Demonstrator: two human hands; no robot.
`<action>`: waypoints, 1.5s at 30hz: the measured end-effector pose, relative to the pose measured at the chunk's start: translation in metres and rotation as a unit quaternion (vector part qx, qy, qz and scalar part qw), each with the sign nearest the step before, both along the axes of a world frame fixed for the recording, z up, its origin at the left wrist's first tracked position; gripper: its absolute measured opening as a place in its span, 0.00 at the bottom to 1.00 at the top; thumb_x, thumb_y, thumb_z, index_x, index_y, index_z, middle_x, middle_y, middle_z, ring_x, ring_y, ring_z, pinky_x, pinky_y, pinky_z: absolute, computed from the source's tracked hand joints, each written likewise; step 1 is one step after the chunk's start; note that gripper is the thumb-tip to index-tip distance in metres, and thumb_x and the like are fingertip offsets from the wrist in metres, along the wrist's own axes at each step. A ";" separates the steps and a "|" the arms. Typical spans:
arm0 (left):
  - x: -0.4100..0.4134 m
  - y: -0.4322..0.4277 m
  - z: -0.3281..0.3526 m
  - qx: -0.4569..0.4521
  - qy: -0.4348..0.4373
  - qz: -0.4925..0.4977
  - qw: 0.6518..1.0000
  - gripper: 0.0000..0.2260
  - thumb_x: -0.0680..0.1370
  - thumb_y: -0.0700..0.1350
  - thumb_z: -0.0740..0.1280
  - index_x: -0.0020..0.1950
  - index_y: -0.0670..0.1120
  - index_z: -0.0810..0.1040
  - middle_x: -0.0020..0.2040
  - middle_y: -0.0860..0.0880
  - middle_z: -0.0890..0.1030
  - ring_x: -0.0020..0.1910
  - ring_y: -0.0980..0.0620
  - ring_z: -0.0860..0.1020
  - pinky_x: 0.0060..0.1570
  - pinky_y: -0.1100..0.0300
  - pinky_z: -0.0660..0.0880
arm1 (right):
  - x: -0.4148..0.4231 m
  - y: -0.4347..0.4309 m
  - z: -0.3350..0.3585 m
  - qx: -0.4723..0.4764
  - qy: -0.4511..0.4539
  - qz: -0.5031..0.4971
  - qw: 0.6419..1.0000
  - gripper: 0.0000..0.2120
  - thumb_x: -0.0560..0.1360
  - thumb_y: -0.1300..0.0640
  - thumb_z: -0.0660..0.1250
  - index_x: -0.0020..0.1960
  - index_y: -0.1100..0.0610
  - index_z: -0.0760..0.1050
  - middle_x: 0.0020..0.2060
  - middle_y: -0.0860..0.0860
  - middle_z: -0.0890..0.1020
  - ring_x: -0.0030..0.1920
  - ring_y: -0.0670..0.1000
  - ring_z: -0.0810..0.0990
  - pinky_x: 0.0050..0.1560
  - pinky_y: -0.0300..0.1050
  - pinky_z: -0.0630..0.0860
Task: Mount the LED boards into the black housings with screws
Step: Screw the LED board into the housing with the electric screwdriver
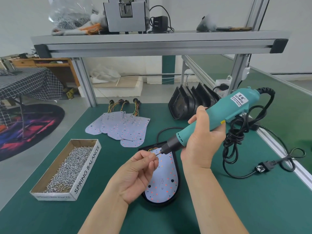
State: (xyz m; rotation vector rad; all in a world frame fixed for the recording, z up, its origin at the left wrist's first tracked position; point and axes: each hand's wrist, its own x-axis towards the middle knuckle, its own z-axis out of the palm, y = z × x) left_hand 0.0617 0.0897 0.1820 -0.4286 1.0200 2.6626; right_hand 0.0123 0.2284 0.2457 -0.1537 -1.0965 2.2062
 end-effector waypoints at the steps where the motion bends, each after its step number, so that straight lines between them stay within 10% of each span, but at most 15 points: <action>1: 0.000 0.000 0.000 -0.004 0.002 0.000 1.000 0.04 0.64 0.34 0.73 0.33 0.41 0.81 0.36 0.43 0.79 0.32 0.52 0.82 0.30 0.68 0.79 | 0.000 0.000 0.000 0.002 0.000 -0.002 1.000 0.07 0.72 0.55 0.71 0.40 0.51 0.72 0.27 0.47 0.76 0.30 0.47 0.73 0.36 0.41 0.72; 17: 0.007 0.017 -0.001 -0.170 0.109 0.108 0.973 0.05 0.62 0.36 0.75 0.32 0.45 0.82 0.37 0.43 0.82 0.35 0.47 0.83 0.38 0.64 0.80 | 0.001 -0.002 -0.003 0.034 0.025 -0.056 0.998 0.08 0.73 0.59 0.70 0.40 0.55 0.71 0.26 0.44 0.76 0.29 0.44 0.74 0.35 0.34 0.72; 27: 0.010 0.029 -0.002 -0.098 0.111 0.141 0.979 0.03 0.64 0.37 0.74 0.34 0.44 0.82 0.35 0.44 0.80 0.33 0.49 0.82 0.36 0.65 0.79 | -0.005 0.002 -0.008 -0.029 -0.019 -0.017 0.999 0.07 0.73 0.56 0.69 0.43 0.53 0.70 0.27 0.46 0.74 0.31 0.47 0.72 0.38 0.44 0.72; 34: 0.003 0.005 -0.005 -0.114 0.086 0.072 0.987 0.23 0.67 0.43 0.76 0.60 0.43 0.78 0.38 0.42 0.82 0.34 0.48 0.82 0.36 0.64 0.80 | -0.011 0.005 -0.004 -0.036 -0.020 -0.010 0.999 0.08 0.71 0.55 0.70 0.40 0.52 0.70 0.27 0.48 0.74 0.30 0.48 0.71 0.39 0.47 0.69; 36: -0.004 -0.011 -0.008 -0.260 0.028 0.101 0.960 0.17 0.70 0.50 0.76 0.53 0.42 0.80 0.33 0.45 0.80 0.27 0.52 0.78 0.28 0.64 0.75 | -0.015 0.009 0.001 -0.029 -0.010 -0.014 0.999 0.07 0.72 0.55 0.70 0.41 0.51 0.71 0.27 0.48 0.75 0.31 0.48 0.71 0.39 0.46 0.69; 40: -0.017 -0.032 -0.017 -0.624 -0.057 0.031 0.779 0.27 0.71 0.61 0.75 0.30 0.48 0.61 0.27 0.51 0.60 0.28 0.50 0.59 0.32 0.58 0.54 | -0.025 0.014 0.004 0.000 0.010 -0.024 1.000 0.06 0.73 0.56 0.70 0.42 0.53 0.72 0.27 0.47 0.76 0.30 0.47 0.73 0.36 0.42 0.72; 45: -0.039 -0.014 -0.027 -0.567 -0.057 -0.077 0.818 0.25 0.68 0.52 0.80 0.28 0.48 0.63 0.20 0.58 0.64 0.17 0.56 0.62 0.22 0.64 0.58 | -0.038 0.007 -0.006 0.073 0.020 -0.023 0.997 0.07 0.72 0.56 0.71 0.42 0.53 0.73 0.31 0.51 0.77 0.30 0.48 0.74 0.35 0.39 0.73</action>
